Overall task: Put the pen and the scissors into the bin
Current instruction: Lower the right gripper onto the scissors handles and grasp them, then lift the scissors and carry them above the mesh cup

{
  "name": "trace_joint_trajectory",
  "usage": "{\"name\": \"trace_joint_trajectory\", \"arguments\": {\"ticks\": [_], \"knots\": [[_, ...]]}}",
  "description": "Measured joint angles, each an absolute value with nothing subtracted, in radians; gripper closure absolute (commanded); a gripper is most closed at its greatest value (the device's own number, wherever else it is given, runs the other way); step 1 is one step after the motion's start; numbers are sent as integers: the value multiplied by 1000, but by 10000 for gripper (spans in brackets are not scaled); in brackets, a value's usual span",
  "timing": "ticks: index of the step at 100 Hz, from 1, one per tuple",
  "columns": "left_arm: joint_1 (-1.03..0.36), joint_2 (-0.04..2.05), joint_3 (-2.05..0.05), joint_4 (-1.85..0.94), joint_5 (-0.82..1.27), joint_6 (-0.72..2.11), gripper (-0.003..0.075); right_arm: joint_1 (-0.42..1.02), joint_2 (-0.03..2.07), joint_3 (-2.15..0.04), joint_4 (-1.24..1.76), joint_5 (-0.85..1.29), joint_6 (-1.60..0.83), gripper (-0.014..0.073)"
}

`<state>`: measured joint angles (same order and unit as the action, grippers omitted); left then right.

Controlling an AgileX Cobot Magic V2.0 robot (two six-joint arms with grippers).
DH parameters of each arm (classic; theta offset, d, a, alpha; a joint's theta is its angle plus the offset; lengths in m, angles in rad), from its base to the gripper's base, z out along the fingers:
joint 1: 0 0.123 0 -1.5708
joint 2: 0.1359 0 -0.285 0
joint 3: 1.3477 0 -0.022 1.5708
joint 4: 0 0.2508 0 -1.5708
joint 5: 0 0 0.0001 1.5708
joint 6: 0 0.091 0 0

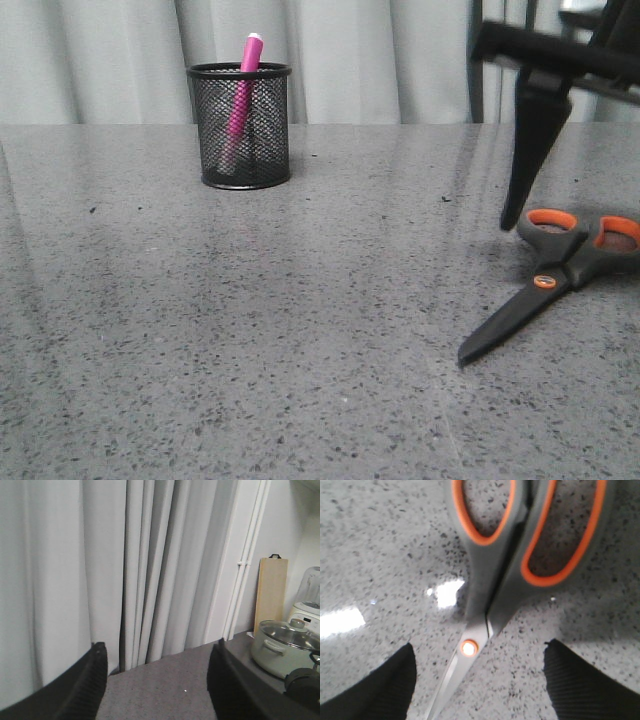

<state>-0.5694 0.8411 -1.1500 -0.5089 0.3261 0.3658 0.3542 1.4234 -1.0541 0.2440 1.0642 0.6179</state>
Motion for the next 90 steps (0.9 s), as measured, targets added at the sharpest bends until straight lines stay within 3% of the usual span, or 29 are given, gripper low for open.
{"name": "trace_joint_trajectory", "arguments": {"ticks": [39, 56, 81, 90], "knots": [[-569, 841, -1149, -545, 380, 366, 311, 358, 1525, -1079, 192, 1057, 712, 127], [-569, 841, -1149, -545, 385, 366, 311, 362, 1549, -1092, 161, 1095, 720, 284], [-569, 841, -1149, -545, 387, 366, 311, 362, 1558, -1093, 125, 1130, 718, 664], [-569, 841, -1149, -545, 387, 366, 311, 362, 1558, -1093, 120, 1128, 703, 670]]}}
